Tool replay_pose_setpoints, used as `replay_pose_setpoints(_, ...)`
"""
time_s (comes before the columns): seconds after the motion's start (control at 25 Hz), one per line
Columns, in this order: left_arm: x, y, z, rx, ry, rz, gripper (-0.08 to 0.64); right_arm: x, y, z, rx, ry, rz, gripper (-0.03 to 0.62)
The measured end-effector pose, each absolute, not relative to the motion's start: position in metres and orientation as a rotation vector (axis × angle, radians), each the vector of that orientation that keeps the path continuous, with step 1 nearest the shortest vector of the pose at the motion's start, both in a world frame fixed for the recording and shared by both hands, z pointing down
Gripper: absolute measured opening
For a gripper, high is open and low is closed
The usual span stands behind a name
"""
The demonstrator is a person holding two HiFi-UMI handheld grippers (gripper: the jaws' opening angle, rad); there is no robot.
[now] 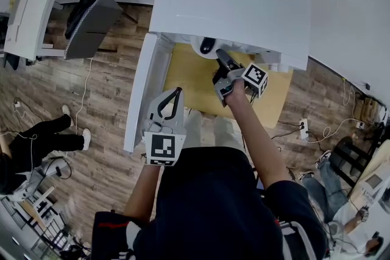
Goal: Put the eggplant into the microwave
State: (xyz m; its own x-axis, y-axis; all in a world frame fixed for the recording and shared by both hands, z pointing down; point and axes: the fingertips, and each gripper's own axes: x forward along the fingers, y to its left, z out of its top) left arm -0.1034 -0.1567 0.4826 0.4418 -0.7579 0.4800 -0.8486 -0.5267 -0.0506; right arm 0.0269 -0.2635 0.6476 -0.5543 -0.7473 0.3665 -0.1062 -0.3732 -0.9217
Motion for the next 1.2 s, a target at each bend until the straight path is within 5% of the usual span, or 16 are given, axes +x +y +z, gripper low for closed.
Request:
replay_pose_setpoints(0.68, -0.106, -0.153, 0.480, 2.495, -1.426, 0.661, 0.015, 0.003, -0.230, 0.652, -1.226, 1.681, -2.041, 0.031)
replay_pose_setpoints(1.2, -0.124, -0.151, 0.485, 2.470, -1.444, 0.674, 0.015, -0.016, -0.236, 0.659, -1.286, 1.863, -2.023, 0.025)
